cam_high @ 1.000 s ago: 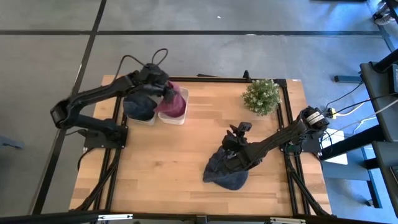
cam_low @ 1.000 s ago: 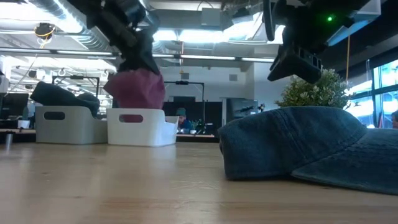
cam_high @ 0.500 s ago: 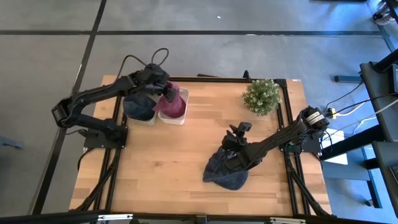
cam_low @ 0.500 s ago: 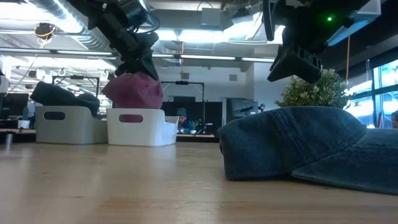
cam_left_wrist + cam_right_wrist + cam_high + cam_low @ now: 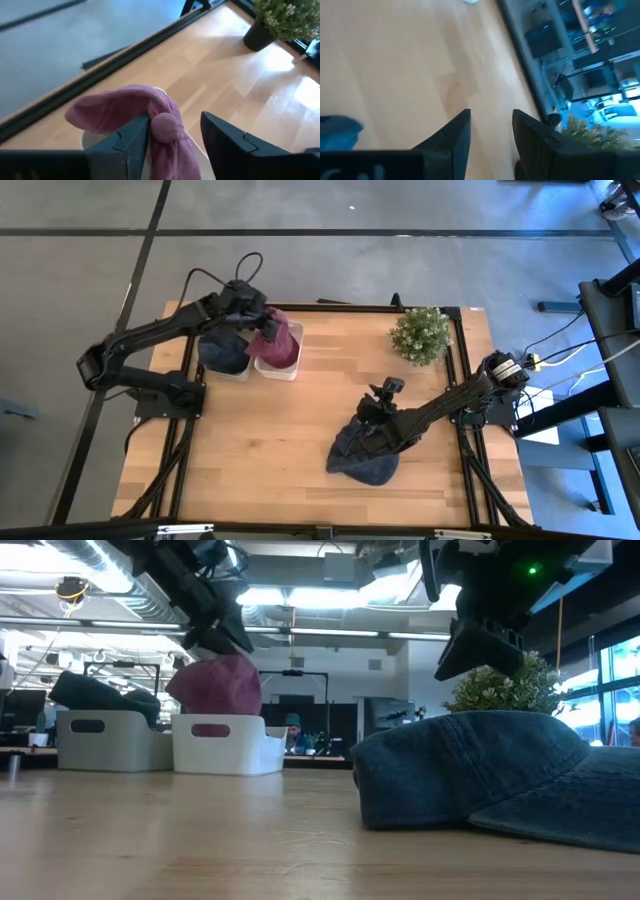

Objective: Pick & Place hat
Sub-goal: Put the red cap into the white bin, then put the blue cap into the gray bin

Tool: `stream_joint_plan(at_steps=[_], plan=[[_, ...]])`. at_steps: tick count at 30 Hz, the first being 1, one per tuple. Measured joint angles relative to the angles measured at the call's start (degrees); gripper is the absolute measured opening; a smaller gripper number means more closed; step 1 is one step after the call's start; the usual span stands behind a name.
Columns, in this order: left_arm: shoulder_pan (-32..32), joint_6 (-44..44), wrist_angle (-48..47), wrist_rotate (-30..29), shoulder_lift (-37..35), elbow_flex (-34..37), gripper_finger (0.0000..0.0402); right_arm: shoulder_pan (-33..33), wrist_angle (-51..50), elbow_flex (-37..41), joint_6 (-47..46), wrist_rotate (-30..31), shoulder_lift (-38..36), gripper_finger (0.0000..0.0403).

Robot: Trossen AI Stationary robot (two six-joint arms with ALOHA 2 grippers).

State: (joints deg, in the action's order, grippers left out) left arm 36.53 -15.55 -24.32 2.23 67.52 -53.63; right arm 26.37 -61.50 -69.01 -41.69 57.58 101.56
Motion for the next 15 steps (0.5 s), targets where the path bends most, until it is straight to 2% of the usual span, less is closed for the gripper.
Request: stream_joint_plan(at_steps=[3,8,12,15], plan=[[0.00,0.28,-0.01,-0.19,-1.53,0.00,0.0181,-0.33,0.00,0.00,-1.61,-4.98,0.01,0.0145],[-0.26,-0.30,-0.69,0.16,-4.04,0.00,0.0182,-2.30,0.13,0.00,-10.07,-21.88,0.12,0.0145],[-3.08,-1.10,-1.36,4.12,-4.69,0.00,0.0182,-2.60,-1.24,-0.03,-11.13,-25.78,0.53,0.0145],[-6.28,-1.10,-1.60,6.28,-5.02,0.00,0.0180,-2.58,-2.81,-0.04,-11.75,-32.42,0.40,0.0145]])
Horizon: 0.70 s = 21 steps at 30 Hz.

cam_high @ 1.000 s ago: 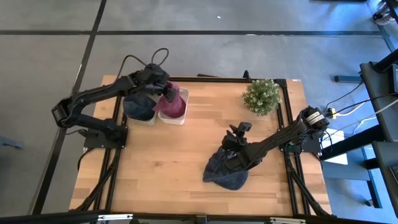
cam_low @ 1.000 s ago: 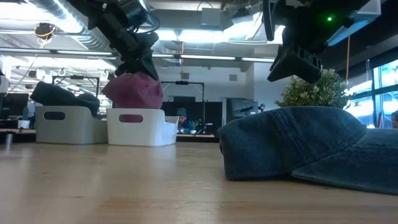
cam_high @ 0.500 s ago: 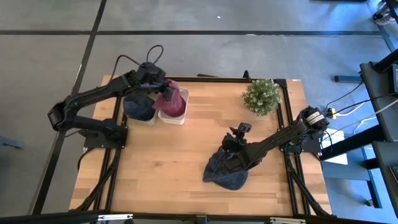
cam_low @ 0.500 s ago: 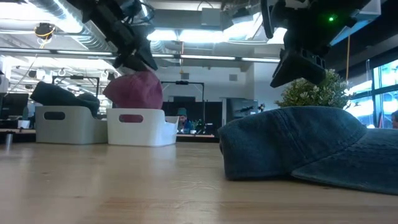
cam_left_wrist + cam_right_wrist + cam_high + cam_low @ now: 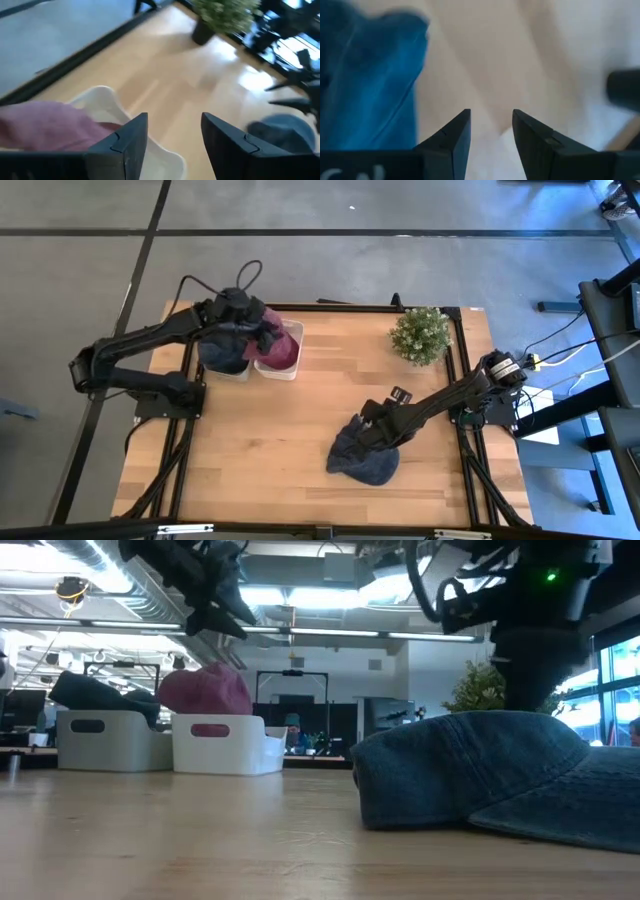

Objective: Pick & Place hat
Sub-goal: Put the blue cap into the gray bin

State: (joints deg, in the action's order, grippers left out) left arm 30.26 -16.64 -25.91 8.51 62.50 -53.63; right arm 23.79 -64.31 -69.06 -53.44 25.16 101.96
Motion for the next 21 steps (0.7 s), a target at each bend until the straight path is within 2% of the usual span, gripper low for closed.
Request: stream_joint_plan(at_steps=[5,9,15,21], plan=[[-6.00,1.73,0.04,-0.44,0.07,0.07,0.0179,0.68,0.45,0.00,0.62,-9.57,-0.27,0.0145],[-10.14,2.29,4.10,-0.44,0.17,2.96,0.0182,1.81,0.99,0.00,1.20,-11.90,-0.41,0.0145],[-14.29,0.58,12.41,-0.33,0.20,10.26,0.0180,3.47,2.42,0.04,1.20,-11.45,-3.73,0.0145],[-19.00,-1.98,26.02,-0.24,0.20,16.69,0.0179,4.28,13.62,0.04,6.20,-7.97,-8.32,0.0145]])
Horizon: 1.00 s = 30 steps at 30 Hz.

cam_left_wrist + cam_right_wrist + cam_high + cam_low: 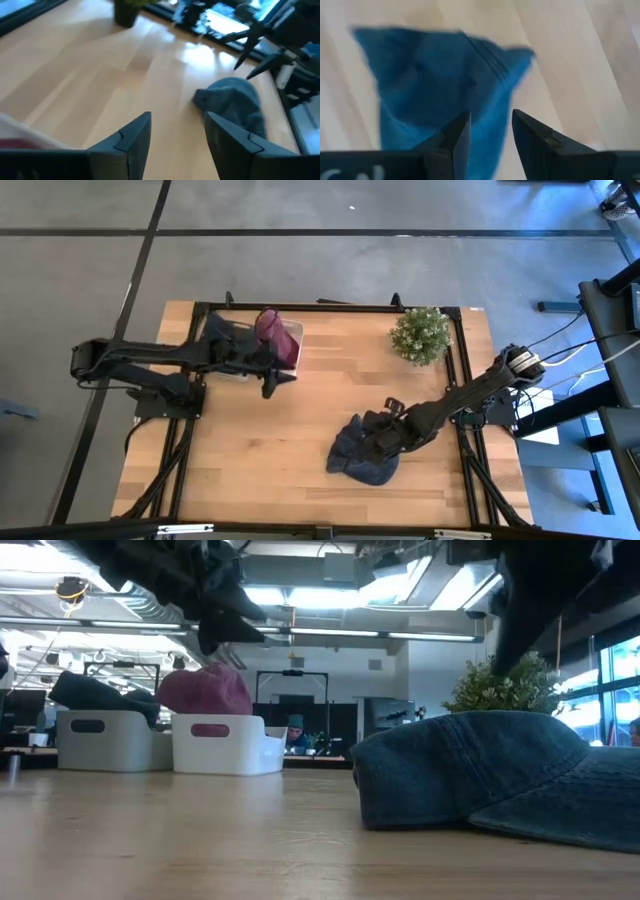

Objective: Pick & Place hat
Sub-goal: Put the blue cap into the gray bin

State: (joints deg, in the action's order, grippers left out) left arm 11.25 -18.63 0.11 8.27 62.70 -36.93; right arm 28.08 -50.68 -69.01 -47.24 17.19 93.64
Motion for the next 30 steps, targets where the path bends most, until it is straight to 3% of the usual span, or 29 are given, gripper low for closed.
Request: stream_joint_plan(at_steps=[5,9,15,20,30], plan=[[-4.04,-1.14,5.35,0.02,0.00,1.77,0.0182,-0.07,3.60,2.04,0.99,1.83,0.33,0.0145],[-6.76,-1.15,6.14,0.04,0.00,1.91,0.0181,-0.17,14.87,8.99,1.09,-1.51,0.27,0.0145],[-8.64,-1.16,6.38,-0.18,0.00,1.91,0.0178,-0.17,24.18,15.82,1.00,-0.69,0.21,0.0145],[-8.64,-1.16,6.37,-0.68,0.00,1.91,0.0182,-0.17,23.24,16.28,1.41,0.19,0.20,0.0145],[-8.49,-0.68,6.35,-0.74,0.00,1.91,0.0178,-0.13,20.69,15.45,2.94,7.48,-0.36,0.0145]])
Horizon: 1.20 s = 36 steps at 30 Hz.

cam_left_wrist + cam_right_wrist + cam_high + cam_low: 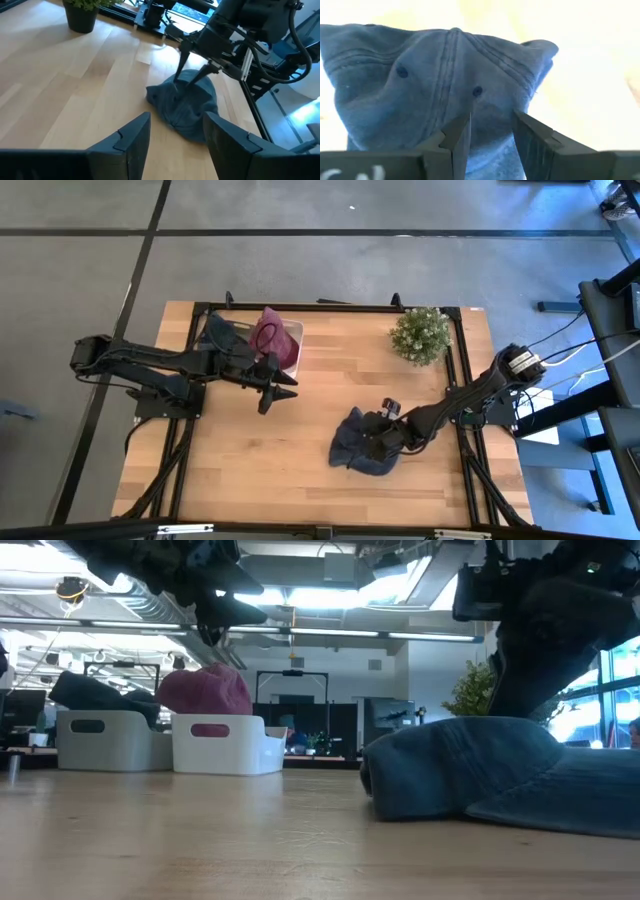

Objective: Pick & Place hat
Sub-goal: Put the blue cap into the gray bin

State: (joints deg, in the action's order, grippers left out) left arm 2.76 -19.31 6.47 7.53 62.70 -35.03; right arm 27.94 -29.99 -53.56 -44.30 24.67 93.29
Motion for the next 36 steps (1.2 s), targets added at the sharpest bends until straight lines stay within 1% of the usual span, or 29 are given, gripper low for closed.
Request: stream_joint_plan(at_steps=[5,9,13,17,24,28,36], plan=[[0.00,0.75,-0.20,-0.03,0.00,0.00,0.0181,-0.06,-3.15,0.00,-1.90,1.18,-1.40,0.0145],[0.00,1.20,-0.25,-0.25,0.00,0.00,0.0182,-0.07,-4.26,0.00,-2.40,0.87,-1.37,0.0145],[0.00,1.25,-0.36,-0.46,0.00,0.00,0.0180,-0.32,-6.92,0.00,-6.99,1.06,-1.37,0.0145],[0.00,1.25,-0.38,-0.46,0.00,0.00,0.0178,-1.63,-6.80,0.54,-10.67,-2.32,-1.13,0.0145],[0.00,2.07,-0.42,-0.46,0.00,0.00,0.0182,-1.90,-3.73,0.55,-10.87,-3.37,-1.13,0.0145],[0.00,2.08,-0.69,-0.46,0.00,0.00,0.0181,-1.92,-3.61,0.55,-9.96,-3.39,-1.06,0.0145],[0.00,2.05,-1.10,-0.44,0.02,0.00,0.0179,-3.07,-1.53,0.59,-9.49,-3.37,0.91,0.0142]])
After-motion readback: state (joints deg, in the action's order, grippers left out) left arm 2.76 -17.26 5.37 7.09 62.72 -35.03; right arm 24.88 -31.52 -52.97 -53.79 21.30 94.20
